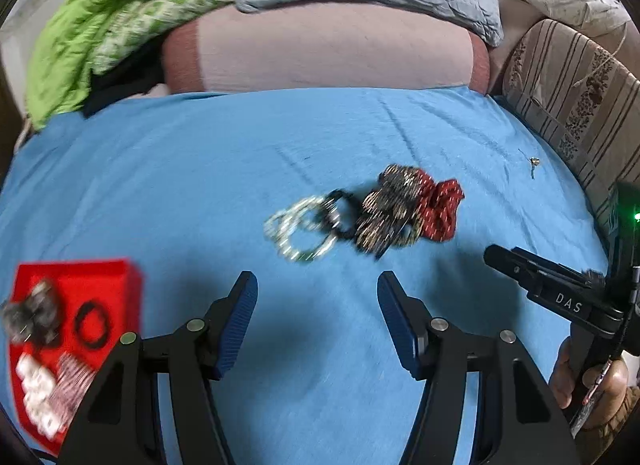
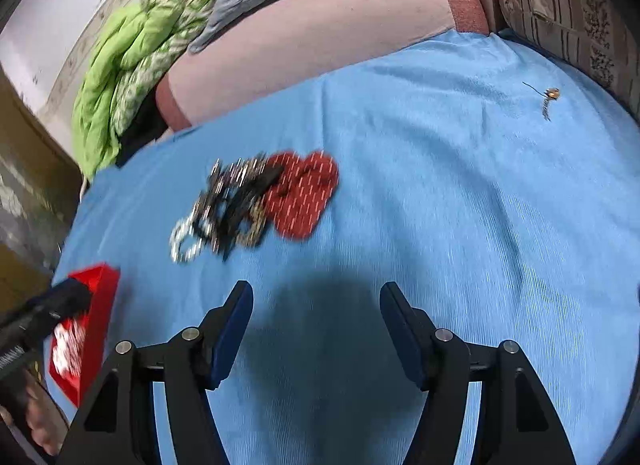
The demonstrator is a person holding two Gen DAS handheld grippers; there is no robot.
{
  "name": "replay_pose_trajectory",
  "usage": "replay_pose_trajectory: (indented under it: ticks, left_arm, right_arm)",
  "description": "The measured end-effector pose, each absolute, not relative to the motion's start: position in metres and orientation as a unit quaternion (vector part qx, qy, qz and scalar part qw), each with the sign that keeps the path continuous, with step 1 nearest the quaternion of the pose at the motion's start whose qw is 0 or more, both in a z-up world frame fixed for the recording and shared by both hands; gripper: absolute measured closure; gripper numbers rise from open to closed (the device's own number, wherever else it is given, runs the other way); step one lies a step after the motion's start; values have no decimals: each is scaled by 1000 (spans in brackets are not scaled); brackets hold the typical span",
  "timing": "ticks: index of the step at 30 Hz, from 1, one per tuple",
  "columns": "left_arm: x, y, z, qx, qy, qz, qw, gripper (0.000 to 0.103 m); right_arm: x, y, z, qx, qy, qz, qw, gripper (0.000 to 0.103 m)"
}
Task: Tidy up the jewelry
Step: 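Grasp the brown rhinestone flower clip with the left gripper while the right grasps the red polka-dot bow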
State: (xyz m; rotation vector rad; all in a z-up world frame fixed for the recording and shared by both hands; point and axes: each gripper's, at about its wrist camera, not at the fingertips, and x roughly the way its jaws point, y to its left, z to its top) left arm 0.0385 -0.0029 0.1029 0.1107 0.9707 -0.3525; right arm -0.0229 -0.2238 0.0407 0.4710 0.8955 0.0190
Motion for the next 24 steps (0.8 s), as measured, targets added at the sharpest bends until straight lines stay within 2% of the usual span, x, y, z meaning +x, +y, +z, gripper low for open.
replay_pose_trajectory:
  ticks: [3, 12, 13, 14, 16, 18, 19, 24]
  left_arm:
    - [67, -22, 90, 43, 476, -183, 859, 42]
    - [117, -66, 62, 41, 485, -223, 844, 42]
    - [120, -70, 59, 43, 488, -227, 842, 42]
    - [121, -73, 57, 45, 491, -231, 839, 49]
    - [122, -79, 51, 44, 503, -238, 830, 67]
    - [118, -80, 50, 40, 504, -245, 827, 67]
    - [116, -80, 51, 43, 501, -245, 829, 67]
    - [98, -67, 63, 30, 499, -243, 831, 68]
  right_arm:
    - [5, -237, 37, 243, 430, 16, 869, 44]
    - [56, -251, 12, 288, 444, 30, 848, 46]
    - [59, -252, 8, 294, 446, 33, 845, 51]
    - [62, -251, 5, 299, 448, 36, 842, 55]
    - [65, -251, 3, 301, 447, 39, 842, 70]
    - [67, -250, 2, 307, 449, 49, 838, 86]
    - [67, -249, 2, 309, 448, 52, 837, 90]
    - [53, -250, 13, 320, 437, 55, 839, 94]
